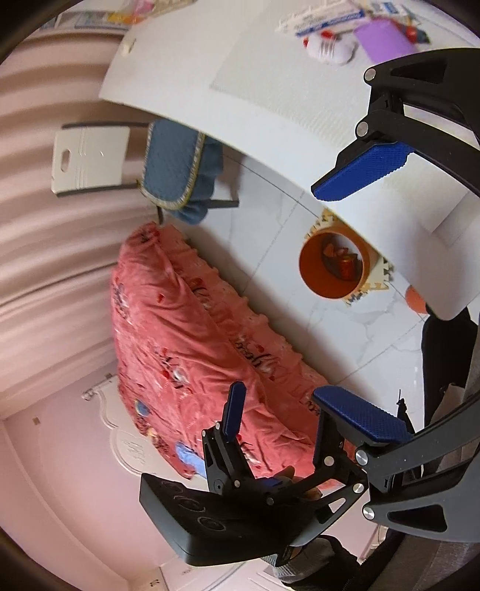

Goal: Collect trash
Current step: 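Move both empty tools back toward the desk mat, then grasp the purple ribbed cup with the left tool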

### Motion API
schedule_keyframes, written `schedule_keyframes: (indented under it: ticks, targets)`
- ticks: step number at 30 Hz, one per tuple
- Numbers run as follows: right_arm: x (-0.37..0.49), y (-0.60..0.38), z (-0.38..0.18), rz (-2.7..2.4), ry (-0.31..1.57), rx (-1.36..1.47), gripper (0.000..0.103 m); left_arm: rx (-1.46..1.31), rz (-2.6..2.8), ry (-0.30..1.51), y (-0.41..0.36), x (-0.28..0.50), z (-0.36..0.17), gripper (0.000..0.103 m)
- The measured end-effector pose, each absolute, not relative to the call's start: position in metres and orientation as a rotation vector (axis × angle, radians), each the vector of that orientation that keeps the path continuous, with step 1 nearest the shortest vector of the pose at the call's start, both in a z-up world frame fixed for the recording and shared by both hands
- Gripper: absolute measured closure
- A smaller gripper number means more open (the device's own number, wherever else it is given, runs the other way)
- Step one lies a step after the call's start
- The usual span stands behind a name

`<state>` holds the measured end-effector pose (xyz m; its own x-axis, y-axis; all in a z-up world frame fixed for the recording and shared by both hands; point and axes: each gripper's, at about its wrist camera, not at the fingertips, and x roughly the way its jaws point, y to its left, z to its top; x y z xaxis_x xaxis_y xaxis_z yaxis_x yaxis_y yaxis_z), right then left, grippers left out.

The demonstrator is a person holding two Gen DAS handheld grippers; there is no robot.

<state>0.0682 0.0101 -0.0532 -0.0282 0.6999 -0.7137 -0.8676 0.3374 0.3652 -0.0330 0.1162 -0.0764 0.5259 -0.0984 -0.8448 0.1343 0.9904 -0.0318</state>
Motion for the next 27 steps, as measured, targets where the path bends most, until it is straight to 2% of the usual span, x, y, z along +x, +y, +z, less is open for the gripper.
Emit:
schedule_keyframes:
  ticks: [14, 27]
  targets:
    - [0.102, -0.091, -0.040, 1.069, 0.918, -0.088, 0.005, 0.169, -0.330, 0.944, 0.042, 0.013, -0.059, 0.009]
    - [0.129, -0.194, -0.066, 0.835, 0.961, 0.004, 0.005, 0.197, -0.515, 0.947, -0.028, 0.069, -0.075, 0.009]
